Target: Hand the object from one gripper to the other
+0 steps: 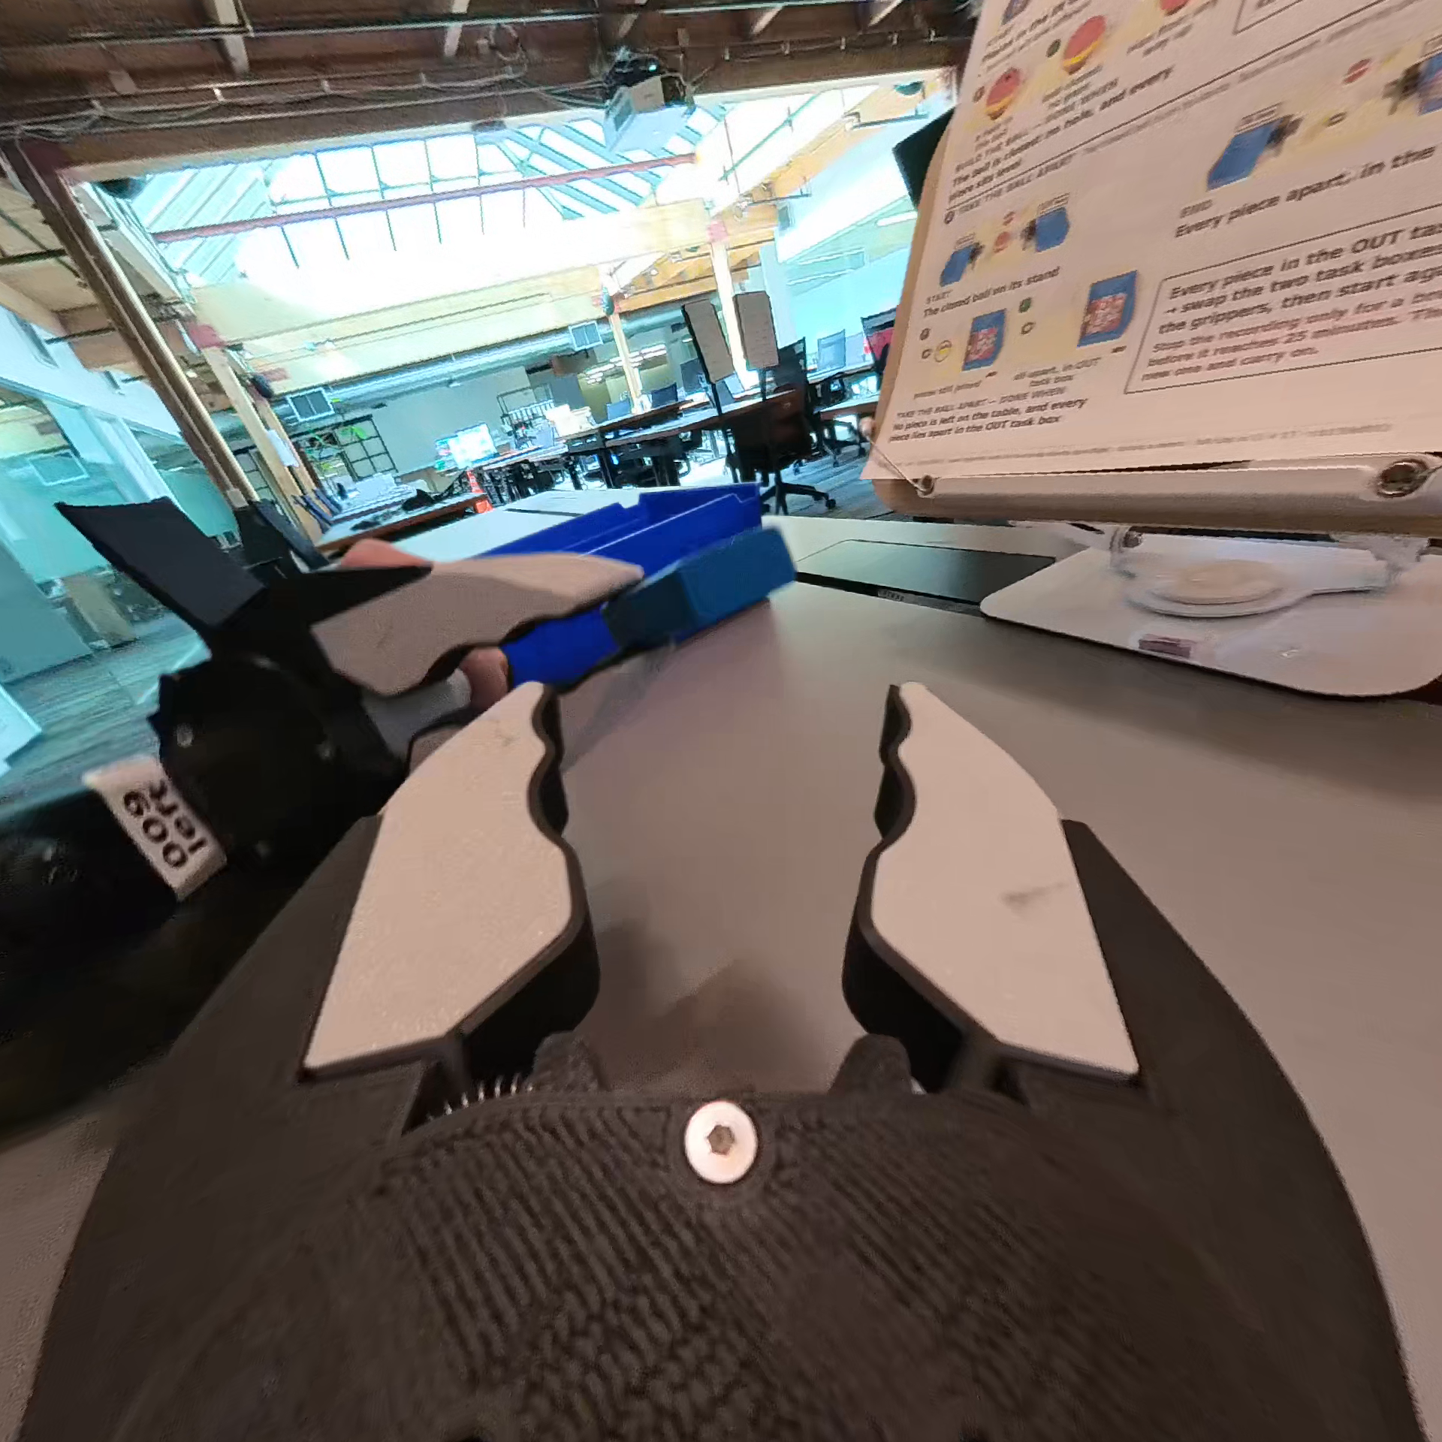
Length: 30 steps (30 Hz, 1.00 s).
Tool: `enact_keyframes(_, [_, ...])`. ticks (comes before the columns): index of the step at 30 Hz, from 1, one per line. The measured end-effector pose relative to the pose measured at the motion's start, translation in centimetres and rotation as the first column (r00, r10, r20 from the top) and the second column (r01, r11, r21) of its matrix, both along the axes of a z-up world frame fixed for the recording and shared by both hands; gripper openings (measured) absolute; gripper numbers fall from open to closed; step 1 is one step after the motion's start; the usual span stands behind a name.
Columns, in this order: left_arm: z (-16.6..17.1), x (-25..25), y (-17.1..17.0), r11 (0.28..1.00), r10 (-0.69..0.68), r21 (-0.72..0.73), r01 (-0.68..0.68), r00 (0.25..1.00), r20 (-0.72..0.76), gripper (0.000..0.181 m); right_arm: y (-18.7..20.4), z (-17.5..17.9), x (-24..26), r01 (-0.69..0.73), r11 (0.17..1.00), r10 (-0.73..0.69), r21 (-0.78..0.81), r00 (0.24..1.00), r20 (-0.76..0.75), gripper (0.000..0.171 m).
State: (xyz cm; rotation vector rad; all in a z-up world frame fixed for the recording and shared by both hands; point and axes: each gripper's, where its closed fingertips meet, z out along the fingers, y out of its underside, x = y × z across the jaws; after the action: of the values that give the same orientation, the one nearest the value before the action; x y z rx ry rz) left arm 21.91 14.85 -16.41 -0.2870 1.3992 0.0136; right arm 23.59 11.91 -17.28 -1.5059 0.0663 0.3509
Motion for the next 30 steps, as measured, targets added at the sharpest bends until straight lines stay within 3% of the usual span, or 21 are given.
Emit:
enact_keyframes(5, [-1.4, -0.4, -2.9, 0.991, -0.126, 0.037, 0.126, 0.992, -0.009, 0.015, -0.7, -1.6, -0.5, -0.103, 0.993, 0.108, -0.049, 0.988, 0.107, 0.053])
enact_keyframes(6, [-1.6, -0.4, -3.2, 0.989, -0.143, 0.023, 0.144, 0.989, -0.019, 0.015, -0.9, -1.8, -1.1, -0.157, 0.986, 0.163, -0.053, 0.978, 0.129, 0.037])
enact_keyframes(7, [-1.7, -0.4, -3.3, 0.989, -0.149, 0.016, 0.149, 0.989, -0.025, 0.015, -1.4, -1.8, -2.2, -0.246, 0.968, 0.25, -0.045, 0.956, 0.152, 0.012])
enact_keyframes(8, [-1.6, -0.4, -3.3, 0.987, -0.159, 0.009, 0.16, 0.987, -0.023, 0.015, -1.5, -1.8, -2.6, -0.274, 0.961, 0.278, -0.044, 0.947, 0.158, 0.005])
enact_keyframes(9, [-1.6, -0.5, -3.3, 0.987, -0.162, -0.006, 0.162, 0.986, -0.03, 0.015, -1.5, -1.7, -2.5, -0.268, 0.963, 0.27, -0.038, 0.948, 0.165, 0.007])
enact_keyframes(11, [-1.9, -0.7, -3.3, 0.985, -0.173, -0.006, 0.173, 0.984, -0.049, 0.015, -1.2, -1.3, -1.8, -0.197, 0.98, 0.195, -0.004, 0.967, 0.166, 0.056])
enact_keyframes(12, [-2.2, -0.8, -3.4, 0.984, -0.179, 0.006, 0.18, 0.982, -0.067, 0.015, -1.1, -1.2, -1.5, -0.179, 0.984, 0.175, 0.009, 0.972, 0.155, 0.067])
enact_keyframes(14, [-2.7, -0.9, -3.7, 0.982, -0.186, 0.025, 0.189, 0.979, -0.088, 0.015, -1.3, -1.1, -2.0, -0.216, 0.976, 0.211, 0.014, 0.967, 0.143, 0.061])
enact_keyframes(15, [-2.8, -0.9, -3.8, 0.981, -0.19, 0.033, 0.194, 0.977, -0.1, 0.015, -1.4, -1.1, -2.2, -0.234, 0.972, 0.23, 0.014, 0.961, 0.152, 0.04])
enact_keyframes(16, [-2.9, -0.9, -3.9, 0.981, -0.188, 0.04, 0.192, 0.977, -0.1, 0.015, -1.4, -1.2, -2.1, -0.236, 0.972, 0.231, 0.008, 0.96, 0.159, 0.035])
enact_keyframes(19, [-3.0, -0.9, -4.0, 0.979, -0.201, 0.017, 0.204, 0.975, -0.095, 0.015, -1.5, -1.5, -2.2, -0.258, 0.965, 0.261, -0.042, 0.948, 0.183, 0.034])
enact_keyframes(21, [-3.0, -0.9, -4.1, 0.971, -0.235, -0.059, 0.231, 0.969, -0.074, 0.015, -1.7, -1.4, -2.2, -0.265, 0.963, 0.267, -0.039, 0.938, 0.222, 0.034])
enact_keyframes(23, [-3.3, -0.9, -3.6, 0.934, -0.275, -0.253, 0.251, 0.959, -0.066, 0.018, -1.8, -1.4, -1.6, -0.226, 0.973, 0.226, -0.034, 0.931, 0.286, 0.034])
enact_keyframes(24, [-3.3, -1.0, -3.0, 0.885, -0.293, -0.393, 0.249, 0.954, -0.055, 0.028, -1.9, -1.3, -1.3, -0.209, 0.978, 0.207, -0.028, 0.928, 0.309, 0.034])
enact_keyframes(25, [-3.4, -1.2, -2.6, 0.791, -0.328, -0.559, 0.248, 0.944, -0.045, 0.041, -2.0, -1.1, -0.9, -0.192, 0.981, 0.184, -0.008, 0.927, 0.327, 0.034])
enact_keyframes(26, [-3.7, -1.5, -2.5, 0.631, -0.395, -0.737, 0.24, 0.918, -0.039, 0.048, -2.2, -0.6, -0.5, -0.174, 0.984, 0.154, 0.027, 0.927, 0.341, 0.034])
enact_keyframes(28, [-3.1, -2.0, -2.8, 0.151, -0.516, -0.974, 0.167, 0.854, 0.066, 0.061, -2.8, 0.2, -0.6, -0.192, 0.977, 0.146, 0.091, 0.916, 0.373, 0.034])
enact_keyframes(30, [-1.9, -2.7, -3.7, -0.313, -0.61, -0.949, 0.022, 0.762, 0.218, 0.064, -3.0, 0.6, -1.4, -0.217, 0.967, 0.136, 0.134, 0.883, 0.449, 0.04])
